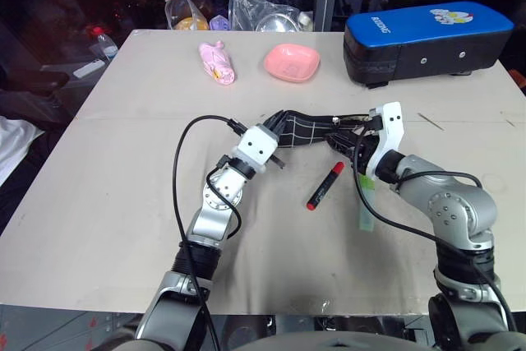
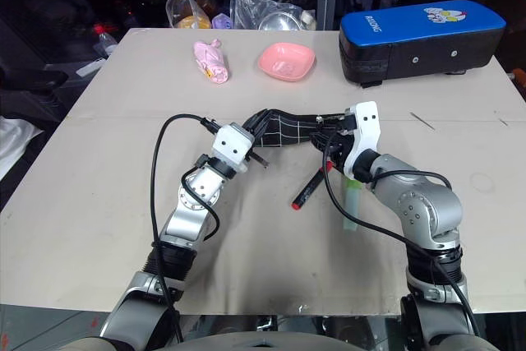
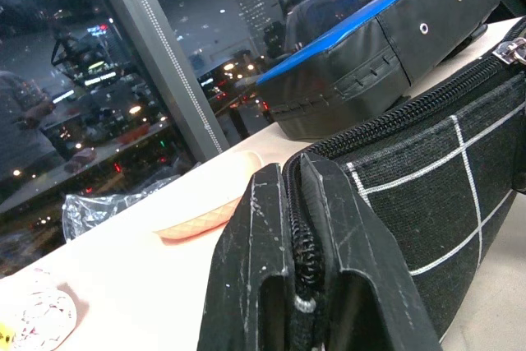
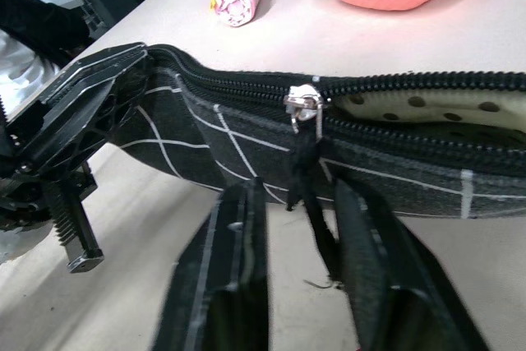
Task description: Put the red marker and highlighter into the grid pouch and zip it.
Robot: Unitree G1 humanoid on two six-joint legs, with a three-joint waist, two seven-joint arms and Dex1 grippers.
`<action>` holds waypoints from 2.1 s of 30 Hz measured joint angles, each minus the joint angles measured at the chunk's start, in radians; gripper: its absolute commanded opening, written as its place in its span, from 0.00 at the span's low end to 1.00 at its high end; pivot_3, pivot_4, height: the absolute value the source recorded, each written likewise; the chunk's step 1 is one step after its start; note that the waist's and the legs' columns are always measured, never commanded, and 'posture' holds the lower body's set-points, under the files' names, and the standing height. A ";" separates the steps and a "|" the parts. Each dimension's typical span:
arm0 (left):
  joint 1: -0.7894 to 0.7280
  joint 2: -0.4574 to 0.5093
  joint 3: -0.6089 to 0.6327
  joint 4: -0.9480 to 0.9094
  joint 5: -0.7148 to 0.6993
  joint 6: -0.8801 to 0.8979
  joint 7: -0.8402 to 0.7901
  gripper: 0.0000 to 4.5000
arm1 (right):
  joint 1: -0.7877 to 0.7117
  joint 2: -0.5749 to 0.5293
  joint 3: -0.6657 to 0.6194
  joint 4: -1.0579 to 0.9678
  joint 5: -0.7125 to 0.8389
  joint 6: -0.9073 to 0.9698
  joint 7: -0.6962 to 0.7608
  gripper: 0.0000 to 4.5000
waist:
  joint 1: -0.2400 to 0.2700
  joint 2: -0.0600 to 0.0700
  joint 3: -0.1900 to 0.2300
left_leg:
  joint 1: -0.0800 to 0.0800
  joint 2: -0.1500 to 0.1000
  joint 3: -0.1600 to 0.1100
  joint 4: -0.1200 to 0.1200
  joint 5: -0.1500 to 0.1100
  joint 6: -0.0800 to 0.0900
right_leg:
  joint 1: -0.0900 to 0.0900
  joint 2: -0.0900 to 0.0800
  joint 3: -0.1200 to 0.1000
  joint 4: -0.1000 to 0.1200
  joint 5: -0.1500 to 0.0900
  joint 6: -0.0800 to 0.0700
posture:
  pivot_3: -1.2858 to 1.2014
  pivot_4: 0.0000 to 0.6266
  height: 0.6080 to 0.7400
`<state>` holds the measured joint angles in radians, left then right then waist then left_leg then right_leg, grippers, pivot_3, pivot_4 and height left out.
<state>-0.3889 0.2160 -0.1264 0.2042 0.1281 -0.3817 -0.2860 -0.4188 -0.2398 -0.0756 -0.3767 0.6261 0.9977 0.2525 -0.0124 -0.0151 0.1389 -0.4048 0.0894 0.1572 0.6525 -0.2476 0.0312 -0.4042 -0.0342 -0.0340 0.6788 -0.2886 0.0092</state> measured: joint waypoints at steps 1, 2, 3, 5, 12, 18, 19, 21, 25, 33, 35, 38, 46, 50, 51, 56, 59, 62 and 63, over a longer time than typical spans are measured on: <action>0.000 0.000 0.000 0.000 0.000 0.000 0.000 0.00 | 0.000 0.005 -0.001 0.000 0.001 0.000 -0.002 0.25 | 0.000 0.000 0.000 | 0.000 0.000 0.000 0.000 0.000 0.000 | 0.000 0.000 0.000 0.000 0.000 0.000 | 0.52 0.24 1.00; 0.000 0.000 0.000 0.000 0.000 0.000 0.000 0.00 | 0.000 0.013 -0.003 0.000 0.001 0.000 -0.008 0.25 | 0.000 0.000 0.000 | 0.000 0.000 0.000 0.000 0.000 0.000 | 0.000 0.000 0.000 0.000 0.000 0.000 | 0.52 0.24 1.00; 0.000 0.000 0.000 0.000 0.000 0.000 0.000 0.00 | 0.000 0.018 -0.004 0.000 0.001 0.000 -0.012 0.25 | 0.000 0.000 0.000 | 0.000 0.000 0.000 0.000 0.000 0.000 | 0.000 0.000 0.000 0.000 0.000 0.000 | 0.52 0.24 1.00; 0.000 0.000 0.000 0.000 0.000 0.000 0.000 0.00 | -0.002 0.042 -0.021 0.001 0.008 0.000 -0.031 0.25 | 0.000 0.000 0.000 | 0.000 0.000 0.000 0.000 0.000 0.000 | 0.000 0.000 0.000 0.000 0.000 0.000 | 0.52 0.24 1.00; 0.000 0.000 0.000 0.000 0.000 0.000 0.000 0.00 | -0.037 0.124 -0.107 0.003 0.054 0.026 -0.135 0.25 | 0.000 0.000 0.000 | 0.000 0.000 0.000 0.000 0.000 0.000 | 0.000 0.000 0.000 0.000 0.000 0.000 | 0.52 0.24 1.00; 0.000 0.000 -0.001 0.000 -0.001 0.000 -0.002 0.00 | -0.040 0.142 -0.116 0.003 0.053 0.058 -0.210 0.25 | 0.000 0.000 0.000 | 0.000 0.000 0.000 0.000 0.000 0.000 | 0.000 0.000 0.000 0.000 0.000 0.000 | 0.52 0.24 1.00; 0.000 0.000 -0.001 0.000 -0.001 0.000 -0.002 0.00 | -0.040 0.143 -0.113 0.003 0.048 0.060 -0.220 0.25 | 0.000 0.000 0.000 | 0.000 0.000 0.000 0.000 0.000 0.000 | 0.000 0.000 0.000 0.000 0.000 0.000 | 0.52 0.24 1.00; 0.000 0.000 -0.001 0.000 -0.001 0.000 -0.002 0.00 | -0.041 0.147 -0.104 0.003 0.041 0.061 -0.237 0.25 | -0.001 0.000 0.000 | 0.000 0.000 0.000 0.000 0.000 0.000 | 0.000 0.000 0.000 0.000 0.000 0.000 | 0.52 0.24 1.00; 0.000 0.000 -0.002 0.000 -0.001 0.000 -0.002 0.00 | -0.048 0.172 -0.091 0.003 0.018 0.057 -0.273 0.25 | -0.001 0.000 0.000 | 0.000 0.000 0.000 0.000 0.000 0.000 | 0.000 0.000 0.000 0.000 0.000 0.000 | 0.52 0.24 1.00; 0.002 0.000 -0.017 -0.013 0.006 -0.001 -0.004 0.00 | -0.065 0.156 -0.020 -0.017 -0.078 0.036 -0.316 0.25 | -0.001 0.000 0.000 | 0.000 0.000 0.000 0.000 0.000 0.000 | 0.000 0.000 0.000 0.000 0.000 0.000 | 0.52 0.24 1.00; 0.007 -0.004 -0.031 -0.025 0.006 -0.001 -0.010 0.00 | -0.065 0.146 0.008 -0.021 -0.105 0.021 -0.316 0.25 | -0.002 0.000 0.000 | 0.000 0.000 0.000 0.000 0.000 0.000 | 0.000 0.000 0.000 0.000 0.000 0.000 | 0.52 0.24 1.00; 0.017 -0.008 -0.042 -0.041 0.005 -0.001 -0.022 0.00 | -0.065 0.143 0.045 -0.023 -0.140 -0.005 -0.308 0.25 | -0.003 0.000 0.000 | 0.000 0.000 0.000 0.000 0.000 0.000 | 0.000 0.000 0.000 0.000 0.000 0.000 | 0.52 0.24 1.00; 0.043 -0.007 -0.043 -0.076 -0.004 -0.001 -0.045 0.00 | -0.065 0.128 0.061 -0.021 -0.195 -0.055 -0.282 0.25 | -0.003 0.000 0.000 | 0.000 0.000 0.000 0.000 0.000 0.000 | 0.000 0.000 0.000 0.000 0.000 0.000 | 0.52 0.24 1.00; 0.044 -0.007 -0.043 -0.076 -0.004 -0.001 -0.046 0.00 | -0.065 0.125 0.058 -0.017 -0.212 -0.065 -0.277 0.25 | -0.003 0.000 0.000 | 0.000 0.000 0.000 0.000 0.000 0.000 | 0.000 0.000 0.000 0.000 0.000 0.000 | 0.52 0.24 1.00; 0.044 -0.007 -0.043 -0.076 -0.004 -0.001 -0.046 0.00 | -0.065 0.125 0.058 -0.016 -0.217 -0.066 -0.274 0.25 | -0.003 0.000 0.000 | 0.000 0.000 0.000 0.000 0.000 0.000 | 0.000 0.000 0.000 0.000 0.000 0.000 | 0.52 0.24 1.00; 0.044 -0.007 -0.043 -0.076 -0.004 -0.001 -0.046 0.00 | -0.065 0.130 0.057 -0.003 -0.227 -0.083 -0.259 0.25 | -0.003 0.000 0.000 | 0.000 0.000 0.000 0.000 0.000 0.000 | 0.000 0.000 0.000 0.000 0.000 0.000 | 0.52 0.24 1.00; 0.044 -0.007 -0.043 -0.076 -0.004 -0.001 -0.047 0.00 | -0.064 0.130 0.057 0.026 -0.239 -0.108 -0.244 0.25 | -0.003 0.000 0.000 | 0.000 0.000 0.000 0.000 0.000 0.000 | 0.000 0.000 0.000 0.000 0.000 0.000 | 0.52 0.24 1.00; 0.044 -0.007 -0.043 -0.076 -0.005 -0.001 -0.047 0.00 | -0.058 0.122 0.058 0.053 -0.255 -0.134 -0.225 0.25 | -0.003 0.000 0.000 | 0.000 0.000 0.000 0.000 0.000 0.000 | 0.000 0.000 0.000 0.000 0.000 0.000 | 0.52 0.24 1.00; 0.044 -0.007 -0.043 -0.076 -0.006 -0.001 -0.047 0.00 | -0.057 0.118 0.058 0.058 -0.260 -0.142 -0.217 0.25 | -0.003 0.000 0.000 | 0.000 0.000 0.000 0.000 0.000 0.000 | 0.000 0.000 0.000 0.000 0.000 0.000 | 0.52 0.24 1.00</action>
<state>-0.3450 0.2091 -0.1691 0.1284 0.1221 -0.3825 -0.3333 -0.4756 -0.1217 -0.0181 -0.3184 0.3658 0.8556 0.0356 -0.0153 -0.0150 0.1390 -0.4049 0.0897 0.1574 0.6524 -0.2475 0.0311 -0.4043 -0.0342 -0.0341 0.6786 -0.2886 0.0093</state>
